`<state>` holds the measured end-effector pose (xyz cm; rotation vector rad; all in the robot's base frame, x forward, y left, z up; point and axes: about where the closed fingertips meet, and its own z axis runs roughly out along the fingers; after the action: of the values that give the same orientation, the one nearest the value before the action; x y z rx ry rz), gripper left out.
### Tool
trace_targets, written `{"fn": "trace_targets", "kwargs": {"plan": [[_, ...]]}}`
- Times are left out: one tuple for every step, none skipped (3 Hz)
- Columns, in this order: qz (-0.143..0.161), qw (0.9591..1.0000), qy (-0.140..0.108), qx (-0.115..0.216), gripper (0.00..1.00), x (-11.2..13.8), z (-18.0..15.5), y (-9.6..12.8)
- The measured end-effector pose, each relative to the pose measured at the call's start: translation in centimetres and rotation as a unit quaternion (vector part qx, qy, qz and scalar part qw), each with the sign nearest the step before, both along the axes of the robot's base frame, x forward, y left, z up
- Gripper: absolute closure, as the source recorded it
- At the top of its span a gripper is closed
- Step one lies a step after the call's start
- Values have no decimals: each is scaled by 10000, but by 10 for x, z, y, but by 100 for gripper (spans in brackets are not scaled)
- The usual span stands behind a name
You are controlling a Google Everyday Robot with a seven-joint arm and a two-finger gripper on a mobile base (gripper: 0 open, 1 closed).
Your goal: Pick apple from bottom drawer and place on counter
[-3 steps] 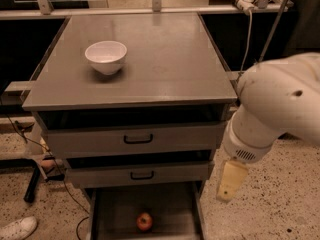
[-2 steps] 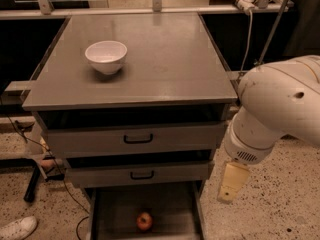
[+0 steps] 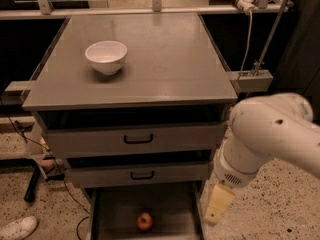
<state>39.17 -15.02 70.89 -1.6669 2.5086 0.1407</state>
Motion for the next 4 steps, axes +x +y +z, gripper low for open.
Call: {"fn": "trace_targets", "kwargs": {"plan": [[-216,9977,538,352,0,-22,-79,25],[-216,9977,539,355,0,-22,-80,25],[-193,9950,679,703,0,-28,-110,36],[-251,9931,467,1050,0,-18,-146,43]]}}
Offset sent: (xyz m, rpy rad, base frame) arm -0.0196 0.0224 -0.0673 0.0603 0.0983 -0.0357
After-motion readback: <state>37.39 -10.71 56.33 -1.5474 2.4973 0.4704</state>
